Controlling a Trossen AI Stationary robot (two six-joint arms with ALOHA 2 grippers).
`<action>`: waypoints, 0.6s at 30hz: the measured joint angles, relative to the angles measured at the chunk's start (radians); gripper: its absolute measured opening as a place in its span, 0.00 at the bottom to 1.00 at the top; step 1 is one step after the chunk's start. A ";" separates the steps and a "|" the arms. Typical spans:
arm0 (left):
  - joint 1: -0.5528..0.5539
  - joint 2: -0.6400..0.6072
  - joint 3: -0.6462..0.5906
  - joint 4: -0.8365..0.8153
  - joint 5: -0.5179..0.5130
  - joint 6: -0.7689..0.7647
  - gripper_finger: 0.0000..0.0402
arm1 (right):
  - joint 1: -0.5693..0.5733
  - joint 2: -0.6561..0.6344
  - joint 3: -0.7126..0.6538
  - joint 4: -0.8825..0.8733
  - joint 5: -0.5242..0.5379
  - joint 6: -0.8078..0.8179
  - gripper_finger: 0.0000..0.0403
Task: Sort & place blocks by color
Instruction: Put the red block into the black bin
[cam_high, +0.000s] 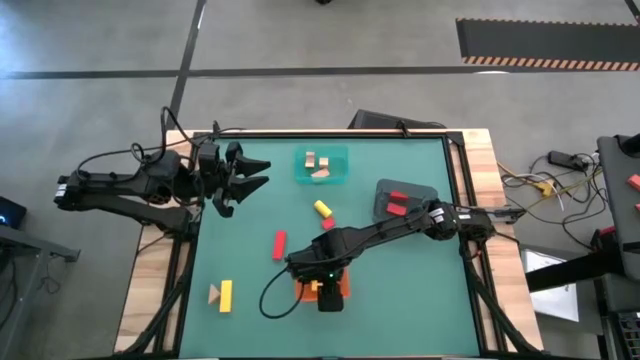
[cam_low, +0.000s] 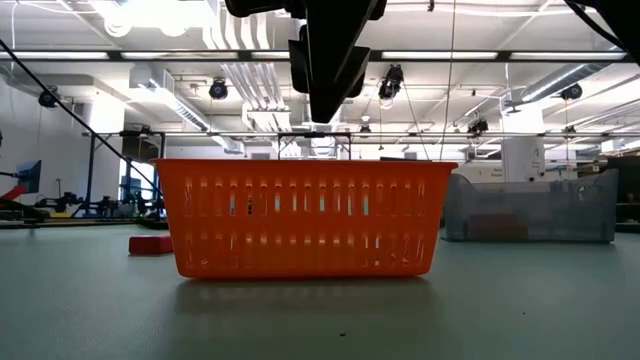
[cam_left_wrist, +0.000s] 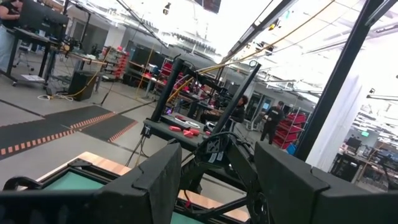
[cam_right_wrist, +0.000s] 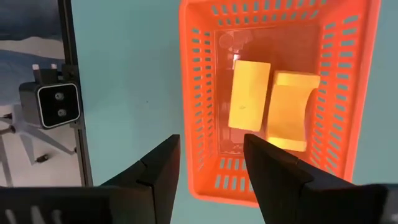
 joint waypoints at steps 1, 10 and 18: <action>0.000 0.000 0.000 0.000 0.000 0.000 0.47 | 0.000 0.000 0.000 0.000 0.000 0.000 0.42; 0.000 -0.003 0.000 -0.191 0.002 -0.092 0.47 | 0.002 -0.066 -0.001 -0.060 0.110 0.050 0.38; -0.001 0.050 -0.002 -0.539 0.003 -0.281 0.47 | 0.004 -0.176 -0.001 -0.058 0.305 0.053 0.34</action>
